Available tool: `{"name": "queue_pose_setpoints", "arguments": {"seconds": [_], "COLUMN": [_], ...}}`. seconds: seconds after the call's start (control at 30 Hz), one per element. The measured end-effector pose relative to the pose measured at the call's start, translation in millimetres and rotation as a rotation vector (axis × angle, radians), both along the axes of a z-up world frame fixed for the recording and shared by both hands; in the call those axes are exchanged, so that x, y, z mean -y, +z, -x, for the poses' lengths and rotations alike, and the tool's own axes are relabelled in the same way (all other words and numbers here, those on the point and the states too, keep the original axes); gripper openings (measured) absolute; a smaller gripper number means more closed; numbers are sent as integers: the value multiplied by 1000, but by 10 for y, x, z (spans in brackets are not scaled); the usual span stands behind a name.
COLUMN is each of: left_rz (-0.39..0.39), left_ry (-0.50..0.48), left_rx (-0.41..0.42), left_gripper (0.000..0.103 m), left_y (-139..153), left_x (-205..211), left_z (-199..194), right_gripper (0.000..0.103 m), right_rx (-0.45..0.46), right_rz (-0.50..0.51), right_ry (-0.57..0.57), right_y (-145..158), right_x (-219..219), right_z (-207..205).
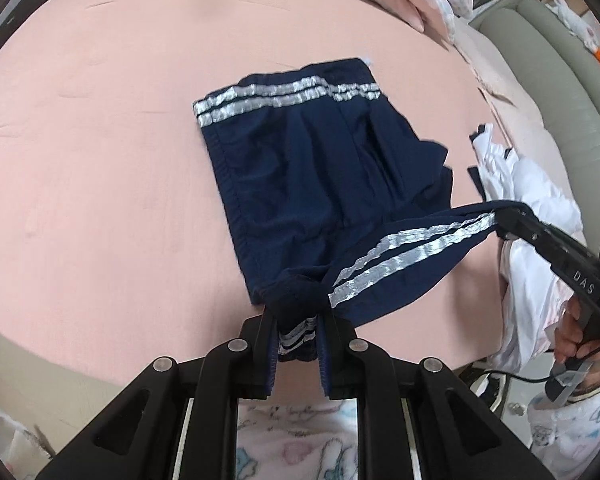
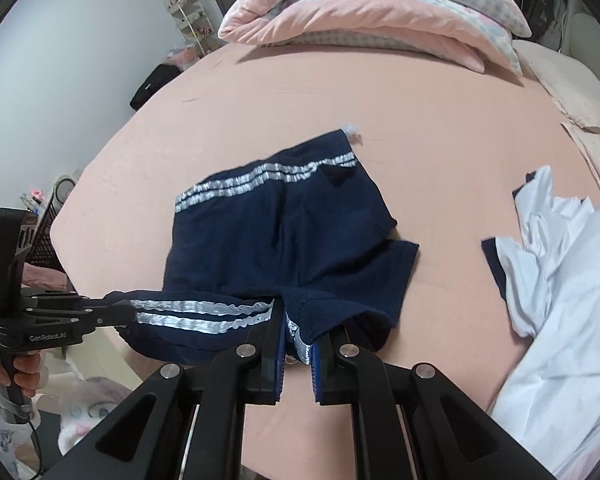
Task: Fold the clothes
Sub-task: 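Lift the pants edge with both grippers and fold it over the pants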
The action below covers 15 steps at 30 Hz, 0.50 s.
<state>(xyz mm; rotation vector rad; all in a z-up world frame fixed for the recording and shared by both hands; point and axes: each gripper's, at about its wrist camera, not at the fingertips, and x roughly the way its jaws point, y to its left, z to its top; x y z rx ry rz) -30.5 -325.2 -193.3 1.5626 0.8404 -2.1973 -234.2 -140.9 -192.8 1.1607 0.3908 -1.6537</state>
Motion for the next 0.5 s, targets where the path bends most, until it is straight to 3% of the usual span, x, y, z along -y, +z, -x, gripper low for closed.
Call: {"name": "queue_pose_setpoints", "arguments": {"seconds": [0.5], "left_rz": [-31], "left_ry": [49], "left_rx": [-61], "left_gripper": [14], "left_y": [80], "left_x": [408], "left_z": [167], "right_gripper": [8], "right_rx": [-56], "right_rz": [-16], "right_ry": [38], "right_y": [95], "right_x": [437], "right_z": [206]}}
